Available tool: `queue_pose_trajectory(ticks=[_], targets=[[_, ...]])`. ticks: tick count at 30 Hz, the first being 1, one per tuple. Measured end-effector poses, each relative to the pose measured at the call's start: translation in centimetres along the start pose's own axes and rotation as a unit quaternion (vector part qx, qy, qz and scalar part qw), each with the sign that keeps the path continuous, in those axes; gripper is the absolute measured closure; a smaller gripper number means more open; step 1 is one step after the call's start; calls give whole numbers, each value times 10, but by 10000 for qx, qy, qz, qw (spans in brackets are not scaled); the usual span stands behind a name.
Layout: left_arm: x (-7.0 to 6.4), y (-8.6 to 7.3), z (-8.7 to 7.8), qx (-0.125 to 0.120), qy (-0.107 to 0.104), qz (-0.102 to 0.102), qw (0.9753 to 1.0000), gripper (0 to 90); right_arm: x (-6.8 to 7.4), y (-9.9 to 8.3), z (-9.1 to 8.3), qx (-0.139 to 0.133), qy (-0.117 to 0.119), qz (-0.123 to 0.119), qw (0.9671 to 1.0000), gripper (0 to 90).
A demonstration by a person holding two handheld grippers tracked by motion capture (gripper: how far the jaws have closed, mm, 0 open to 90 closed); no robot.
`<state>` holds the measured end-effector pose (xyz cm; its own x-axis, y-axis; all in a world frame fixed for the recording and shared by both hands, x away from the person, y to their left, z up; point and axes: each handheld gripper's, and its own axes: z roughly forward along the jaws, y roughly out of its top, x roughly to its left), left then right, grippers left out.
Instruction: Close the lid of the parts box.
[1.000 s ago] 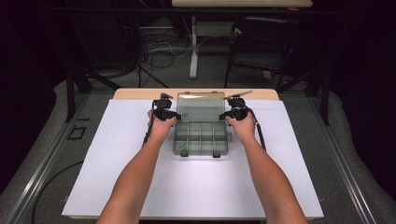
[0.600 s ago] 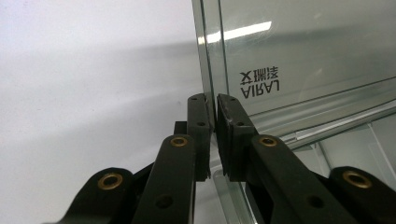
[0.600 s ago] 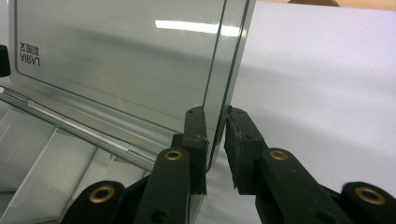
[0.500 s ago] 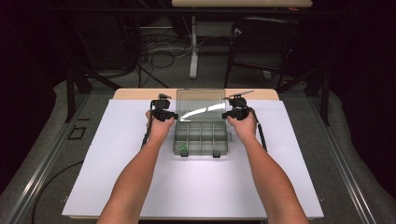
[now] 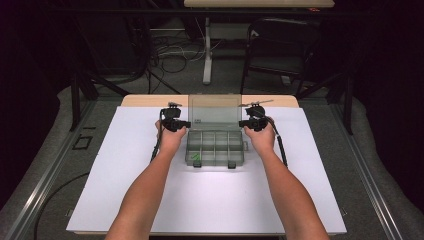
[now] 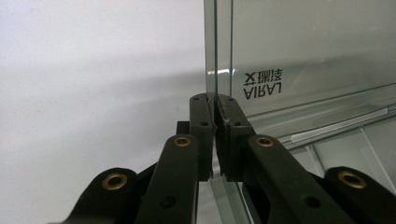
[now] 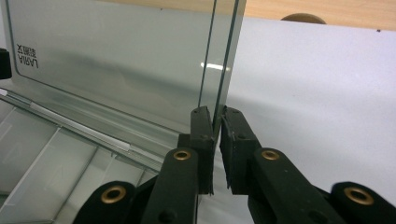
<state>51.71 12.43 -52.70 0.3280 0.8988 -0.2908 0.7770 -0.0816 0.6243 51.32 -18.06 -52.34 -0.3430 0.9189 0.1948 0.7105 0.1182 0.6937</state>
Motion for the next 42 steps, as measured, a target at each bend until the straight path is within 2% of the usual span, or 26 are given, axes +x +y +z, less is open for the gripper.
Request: queue_pose_trajectory(ticks=[10,19,22,25,29,32,36,42], targets=[[-2,-4,0,-182,52,27,9998,865,4,-7,-2,-263,-118,-109,9995,840],[-1,-7,-1,-251,-6,59,9997,862,6,-12,-3,-477,-204,-209,9984,842],[0,-6,-1,-212,-74,67,9997,813,7,-14,-3,-529,-247,-167,9982,845],[0,-4,-2,-276,-68,64,9996,788,7,-16,-3,-582,-259,-159,9978,846],[0,3,-6,-365,-34,104,9993,767,8,-16,-3,-620,-269,-158,9976,847],[-1,13,-11,-520,-35,94,9986,743,8,-17,-3,-652,-257,-124,9975,849],[-5,25,-16,-577,0,183,9982,740,8,-18,-3,-683,-275,-115,9972,850],[-9,41,-19,-564,186,320,9977,767,7,-19,-3,-703,-283,-115,9971,851]])
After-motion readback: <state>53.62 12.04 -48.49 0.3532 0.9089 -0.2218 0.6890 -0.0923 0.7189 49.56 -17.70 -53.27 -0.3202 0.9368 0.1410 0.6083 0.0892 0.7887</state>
